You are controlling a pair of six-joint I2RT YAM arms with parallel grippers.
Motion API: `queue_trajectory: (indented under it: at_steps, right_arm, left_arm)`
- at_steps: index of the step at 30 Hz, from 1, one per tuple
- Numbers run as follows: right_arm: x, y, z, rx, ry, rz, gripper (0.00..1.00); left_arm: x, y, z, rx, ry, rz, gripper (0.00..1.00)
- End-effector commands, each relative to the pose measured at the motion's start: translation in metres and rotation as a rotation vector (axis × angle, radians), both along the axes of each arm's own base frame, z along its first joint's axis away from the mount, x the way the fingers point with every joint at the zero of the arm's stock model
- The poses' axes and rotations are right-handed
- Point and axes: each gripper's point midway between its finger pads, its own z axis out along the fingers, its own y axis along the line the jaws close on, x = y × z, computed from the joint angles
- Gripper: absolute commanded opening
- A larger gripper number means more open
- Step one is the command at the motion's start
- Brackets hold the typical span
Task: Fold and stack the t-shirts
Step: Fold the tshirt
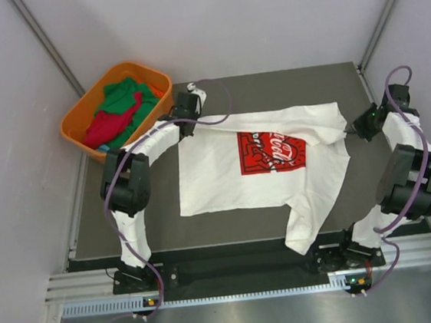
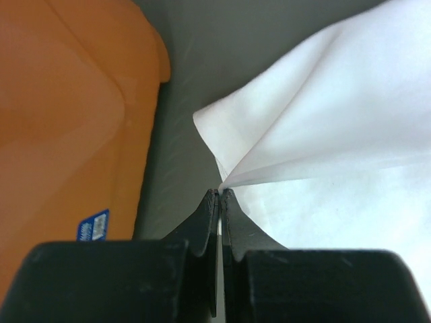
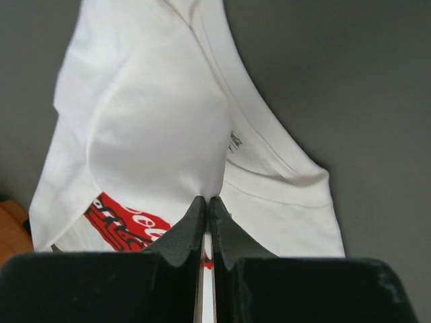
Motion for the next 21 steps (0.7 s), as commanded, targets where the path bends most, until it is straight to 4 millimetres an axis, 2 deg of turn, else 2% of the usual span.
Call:
queue_trajectory:
  at_steps: [1, 8, 14, 19, 21]
  right_arm:
    - [-0.014, -0.007, 0.005, -0.042, -0.011, -0.015, 0.0]
    - [-0.024, -0.004, -0.008, -0.016, 0.017, 0.002, 0.0]
    - [-0.021, -0.006, 0.007, -0.007, -0.023, 0.004, 0.0]
    - [-0.024, -0.004, 0.02, -0.014, -0.042, 0.017, 0.0]
    - [-0.029, 0.002, 0.015, 0.01, -0.034, 0.034, 0.0]
  left_arm:
    - [-0.01, 0.005, 0.024, 0.036, -0.044, 0.013, 0.0]
    - [-0.022, 0.017, 0.005, 0.104, -0.012, 0.056, 0.0]
    - [-0.014, 0.033, 0.005, 0.215, -0.051, 0.124, 0.0]
    - [-0.009, 0.031, 0.002, 0.221, -0.065, 0.136, 0.0]
    - [-0.015, 0.028, -0.002, 0.216, -0.055, 0.129, 0.02]
